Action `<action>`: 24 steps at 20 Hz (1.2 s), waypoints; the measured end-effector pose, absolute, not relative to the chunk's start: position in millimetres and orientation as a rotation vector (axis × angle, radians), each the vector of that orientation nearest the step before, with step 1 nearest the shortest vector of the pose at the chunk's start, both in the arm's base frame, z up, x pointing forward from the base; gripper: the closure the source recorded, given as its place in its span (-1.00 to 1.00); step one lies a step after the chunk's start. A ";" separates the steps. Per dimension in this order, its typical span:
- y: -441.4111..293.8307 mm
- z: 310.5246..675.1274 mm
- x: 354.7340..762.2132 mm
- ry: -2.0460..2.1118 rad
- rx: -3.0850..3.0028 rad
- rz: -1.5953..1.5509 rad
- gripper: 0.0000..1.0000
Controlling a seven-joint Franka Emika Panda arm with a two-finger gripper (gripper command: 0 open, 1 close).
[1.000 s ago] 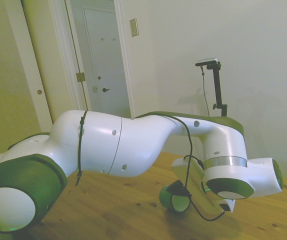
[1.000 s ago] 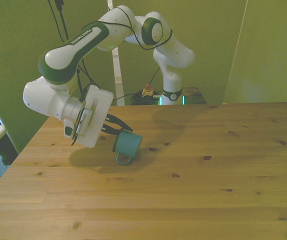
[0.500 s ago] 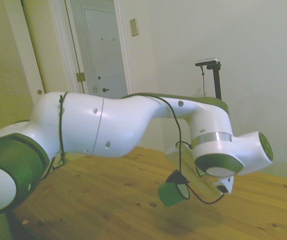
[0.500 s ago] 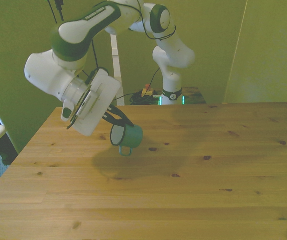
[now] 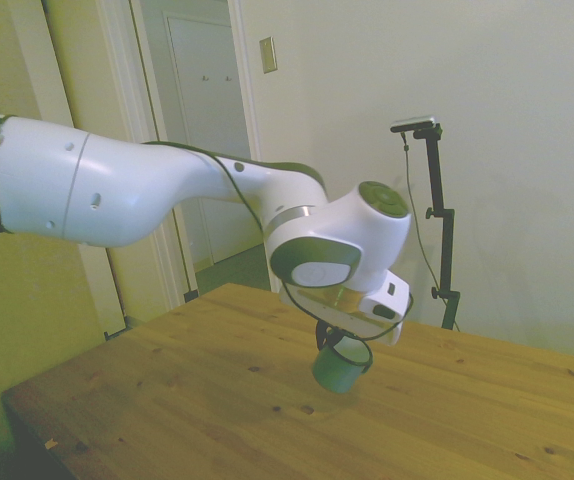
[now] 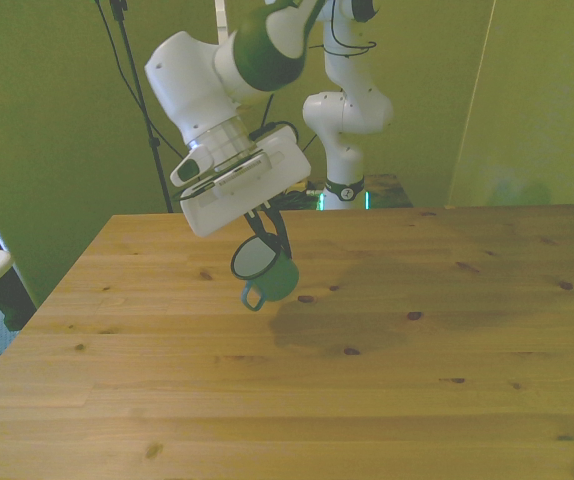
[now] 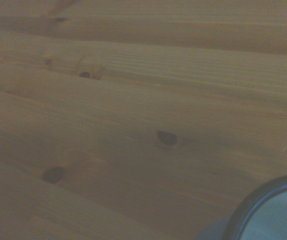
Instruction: Flip the mug upright
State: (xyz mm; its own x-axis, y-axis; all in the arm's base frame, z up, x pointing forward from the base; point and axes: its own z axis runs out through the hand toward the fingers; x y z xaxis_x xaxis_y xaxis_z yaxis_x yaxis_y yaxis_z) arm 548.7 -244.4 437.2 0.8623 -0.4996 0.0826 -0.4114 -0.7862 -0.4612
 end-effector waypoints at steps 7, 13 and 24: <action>-191.2 400.0 534.7 0.860 -2.794 -0.482 1.00; -194.9 395.8 537.5 0.921 -2.788 -0.561 1.00; -191.8 382.4 544.0 0.966 -2.718 -0.581 -1.00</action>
